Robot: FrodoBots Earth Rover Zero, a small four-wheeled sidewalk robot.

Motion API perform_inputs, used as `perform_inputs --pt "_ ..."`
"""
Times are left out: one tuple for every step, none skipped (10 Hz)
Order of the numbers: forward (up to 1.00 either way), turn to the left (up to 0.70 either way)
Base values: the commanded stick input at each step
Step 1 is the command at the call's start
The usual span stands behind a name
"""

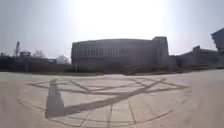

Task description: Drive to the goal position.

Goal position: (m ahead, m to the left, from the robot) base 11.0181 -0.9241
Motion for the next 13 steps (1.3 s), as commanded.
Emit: perform_inputs --pt "1.00 0.00" --pt "1.00 0.00" --pt "1.00 0.00" --pt "1.00 0.00" --pt "1.00 0.00" --pt "1.00 0.00" --pt "1.00 0.00" --pt "1.00 0.00" --pt "1.00 0.00" --pt "1.00 0.00" --pt "1.00 0.00" --pt "1.00 0.00" --pt "1.00 0.00"
